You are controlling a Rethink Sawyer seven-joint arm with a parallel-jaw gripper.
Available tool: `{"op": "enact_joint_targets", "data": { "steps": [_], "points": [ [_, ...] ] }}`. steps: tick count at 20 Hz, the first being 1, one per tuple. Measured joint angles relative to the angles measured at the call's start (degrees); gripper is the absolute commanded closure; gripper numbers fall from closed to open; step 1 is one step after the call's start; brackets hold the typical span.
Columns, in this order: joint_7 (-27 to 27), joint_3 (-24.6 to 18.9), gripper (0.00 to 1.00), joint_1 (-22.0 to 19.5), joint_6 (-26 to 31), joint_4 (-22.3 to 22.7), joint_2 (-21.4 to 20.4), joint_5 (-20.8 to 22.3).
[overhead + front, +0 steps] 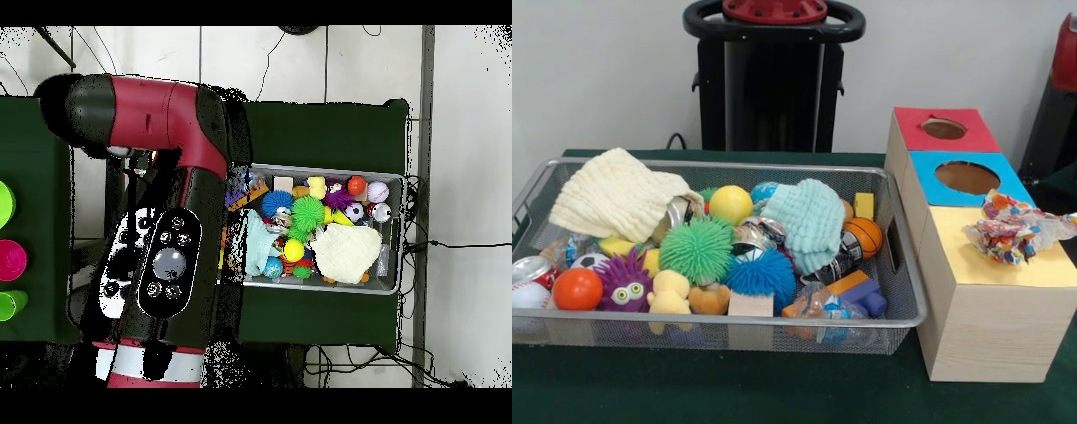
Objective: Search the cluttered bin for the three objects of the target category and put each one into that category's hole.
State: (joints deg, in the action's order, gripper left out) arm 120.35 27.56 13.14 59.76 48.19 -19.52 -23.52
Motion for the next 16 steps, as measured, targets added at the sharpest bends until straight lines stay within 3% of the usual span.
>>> {"op": "enact_joint_targets", "data": {
  "steps": [16],
  "points": [
    [0.0,0.3,1.0,-1.8,-6.6,-1.3,4.1,0.3]
  ]
}}
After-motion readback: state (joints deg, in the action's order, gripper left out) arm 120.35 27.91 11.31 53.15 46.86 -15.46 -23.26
